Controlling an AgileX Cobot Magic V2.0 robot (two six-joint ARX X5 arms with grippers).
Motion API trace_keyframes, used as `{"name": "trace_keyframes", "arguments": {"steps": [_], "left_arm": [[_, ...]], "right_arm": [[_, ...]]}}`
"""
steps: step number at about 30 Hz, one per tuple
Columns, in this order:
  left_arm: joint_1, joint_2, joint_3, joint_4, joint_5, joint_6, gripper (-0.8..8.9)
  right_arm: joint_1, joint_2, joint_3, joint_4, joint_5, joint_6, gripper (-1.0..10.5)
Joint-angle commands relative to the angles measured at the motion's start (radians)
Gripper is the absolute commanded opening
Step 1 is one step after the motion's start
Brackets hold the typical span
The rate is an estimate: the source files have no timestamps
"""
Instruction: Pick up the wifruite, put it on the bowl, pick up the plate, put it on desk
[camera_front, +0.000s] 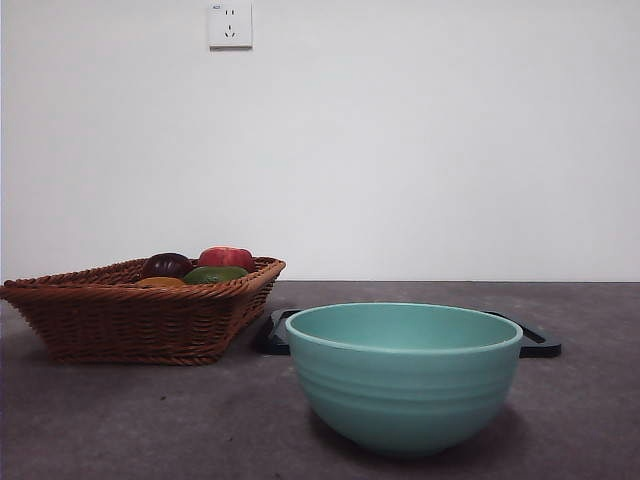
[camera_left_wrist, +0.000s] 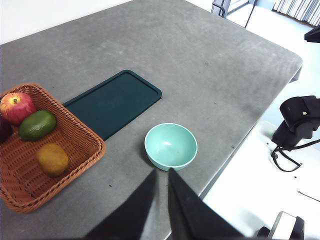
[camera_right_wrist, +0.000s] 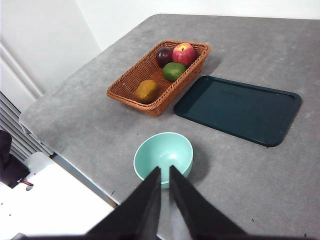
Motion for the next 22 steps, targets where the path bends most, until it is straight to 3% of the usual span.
{"name": "trace_keyframes", "arguments": {"steps": [1, 6, 9, 12, 14, 19, 22], "left_arm": [[-0.007, 0.002, 0.018, 0.011, 0.002, -0.002, 0.25], [0.031, 0.003, 0.018, 0.011, 0.001, -0.002, 0.25], [0.094, 0.003, 0.008, 0.023, 0.001, 0.012, 0.25], [0.182, 0.0, -0.051, 0.089, -0.007, -0.026, 0.26], [0.252, -0.014, -0.135, 0.186, -0.007, -0.043, 0.26], [0.425, -0.1, -0.513, 0.64, -0.01, -0.125, 0.26], [0.484, -0.173, -0.742, 0.854, -0.011, -0.13, 0.26]], "right_arm": [[0.007, 0.0, 0.008, 0.007, 0.001, 0.002, 0.2], [0.007, 0.0, 0.008, 0.007, 0.001, 0.002, 0.2], [0.007, 0.0, 0.008, 0.007, 0.0, 0.002, 0.2], [0.007, 0.0, 0.008, 0.007, 0.0, 0.002, 0.2], [0.007, 0.0, 0.008, 0.007, 0.001, 0.002, 0.2], [0.007, 0.0, 0.008, 0.007, 0.0, 0.002, 0.2], [0.007, 0.0, 0.008, 0.007, 0.001, 0.002, 0.2]]}}
